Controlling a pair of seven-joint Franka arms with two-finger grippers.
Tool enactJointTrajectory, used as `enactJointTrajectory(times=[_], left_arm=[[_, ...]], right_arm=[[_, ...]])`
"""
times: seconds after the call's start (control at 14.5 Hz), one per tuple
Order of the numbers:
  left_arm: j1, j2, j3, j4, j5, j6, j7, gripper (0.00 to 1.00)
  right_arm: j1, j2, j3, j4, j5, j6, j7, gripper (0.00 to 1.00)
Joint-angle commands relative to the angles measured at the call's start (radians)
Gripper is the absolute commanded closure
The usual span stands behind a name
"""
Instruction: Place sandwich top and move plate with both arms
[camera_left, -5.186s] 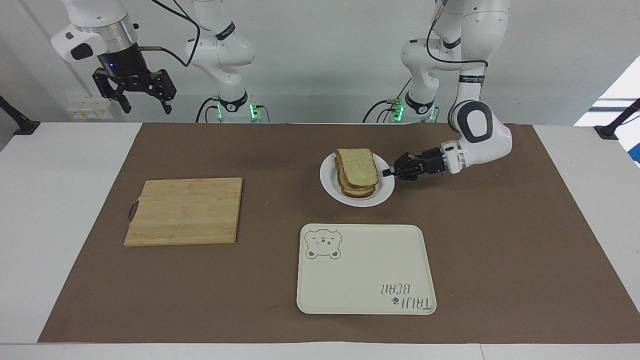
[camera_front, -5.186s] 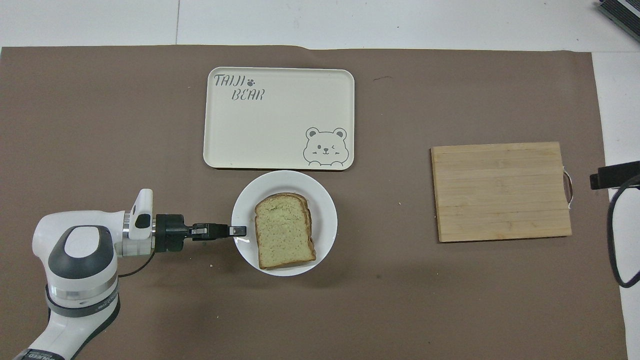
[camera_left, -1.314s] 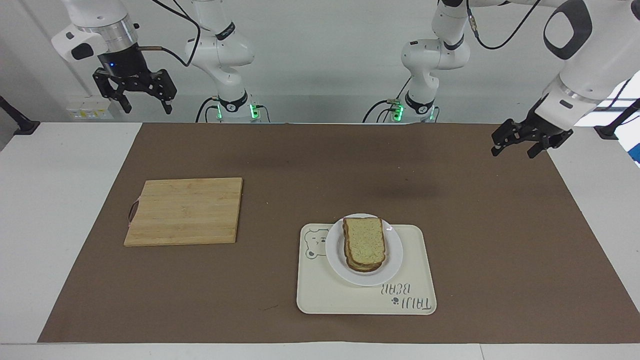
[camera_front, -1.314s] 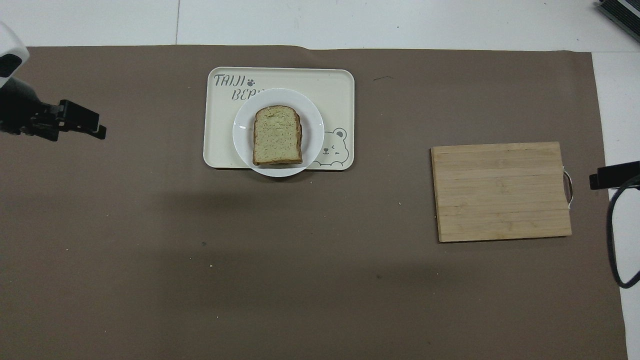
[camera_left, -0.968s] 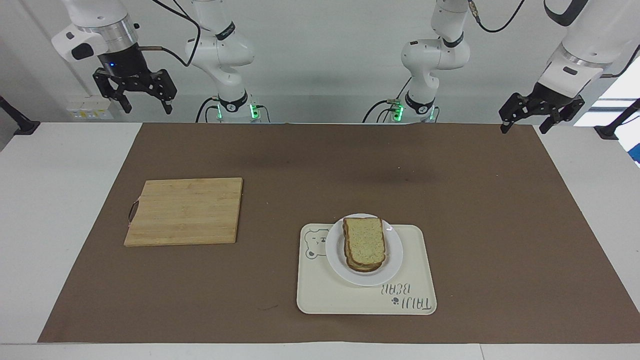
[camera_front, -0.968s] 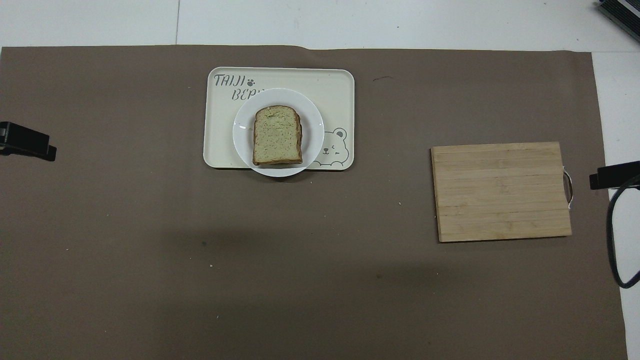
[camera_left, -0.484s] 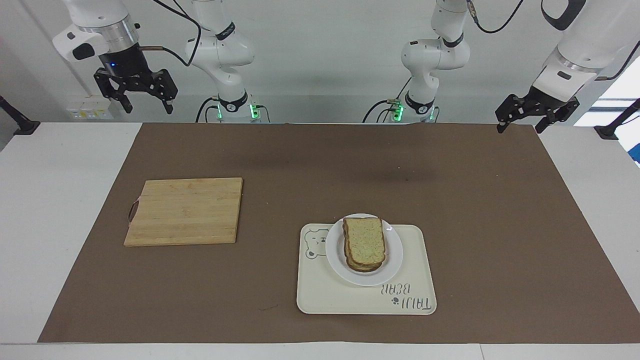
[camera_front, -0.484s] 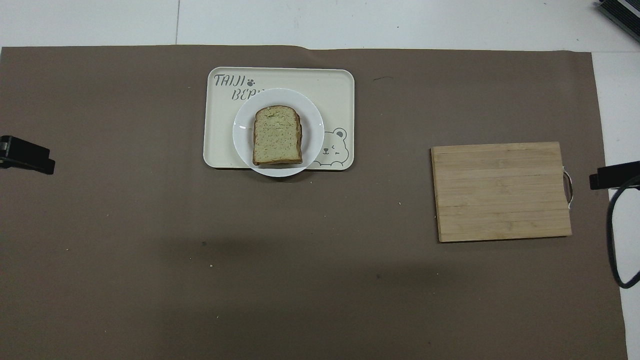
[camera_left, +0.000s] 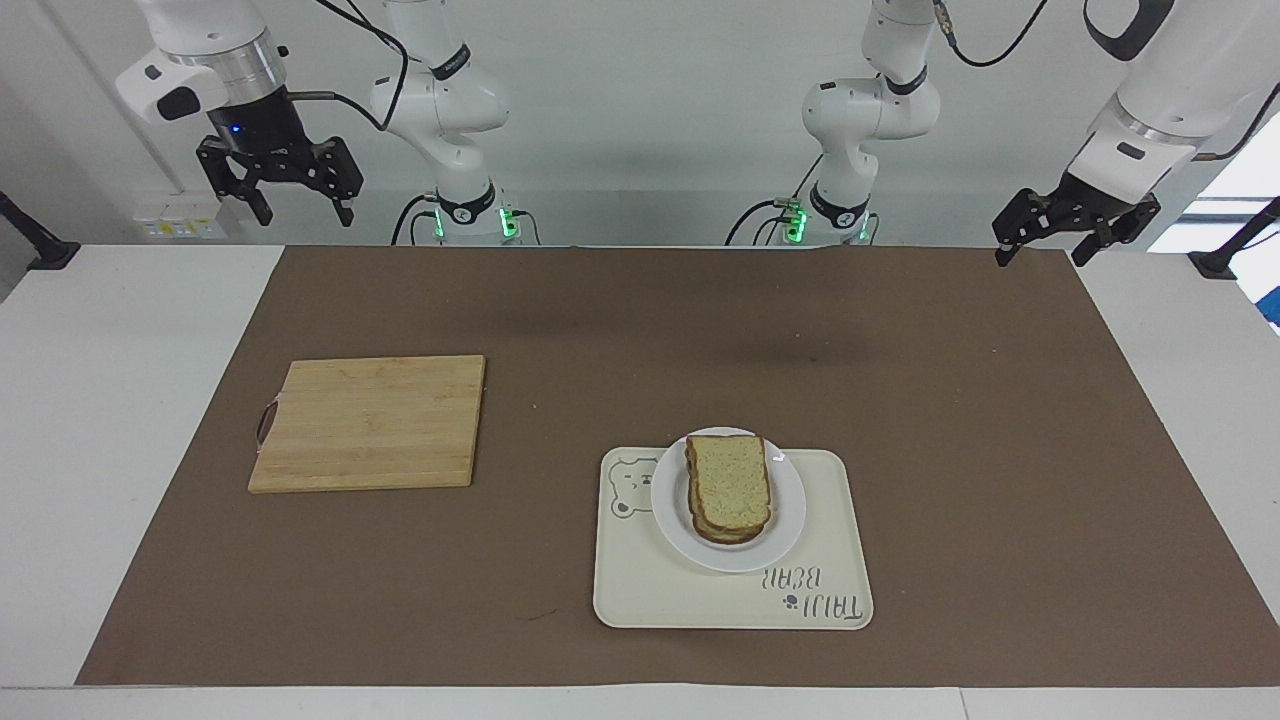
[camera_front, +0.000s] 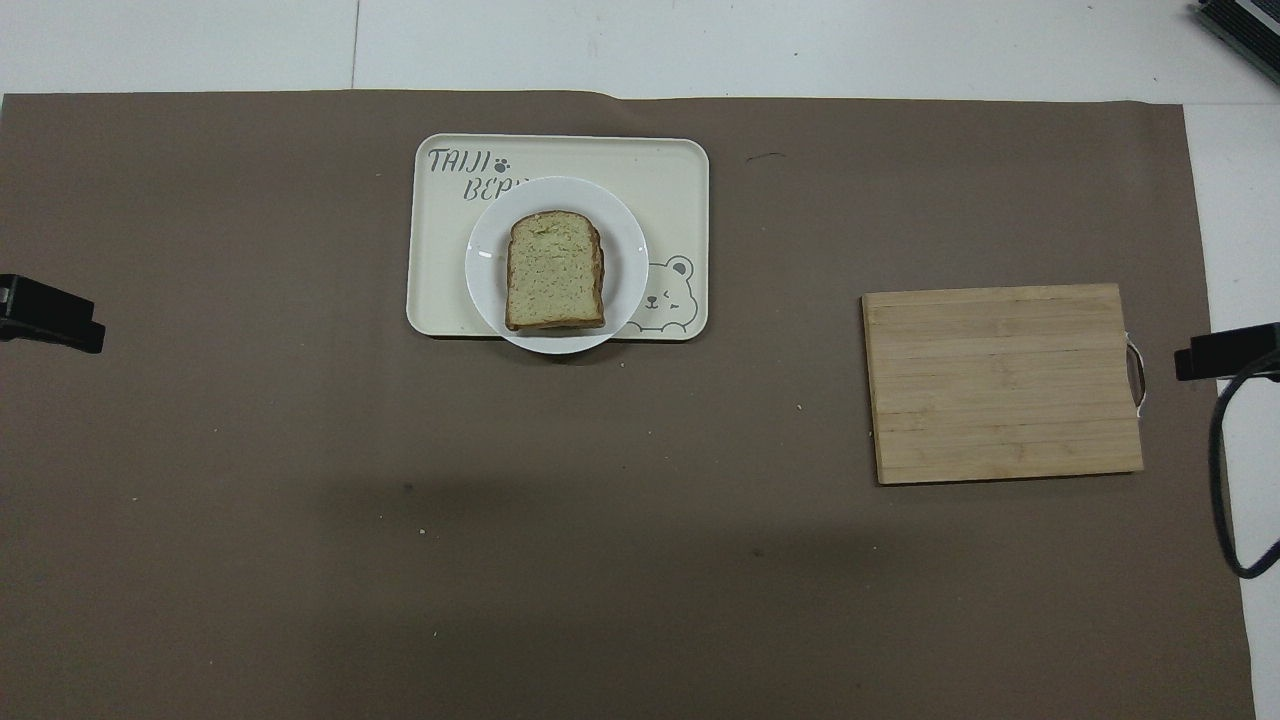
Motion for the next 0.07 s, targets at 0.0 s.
enactJointTrajectory(times=[0.0], left_arm=[[-0.011, -0.016, 0.004, -0.014, 0.009, 0.003, -0.011, 0.00]], right_arm=[[0.001, -0.035, 0.002, -0.042, 0.006, 0.001, 0.003, 0.00]])
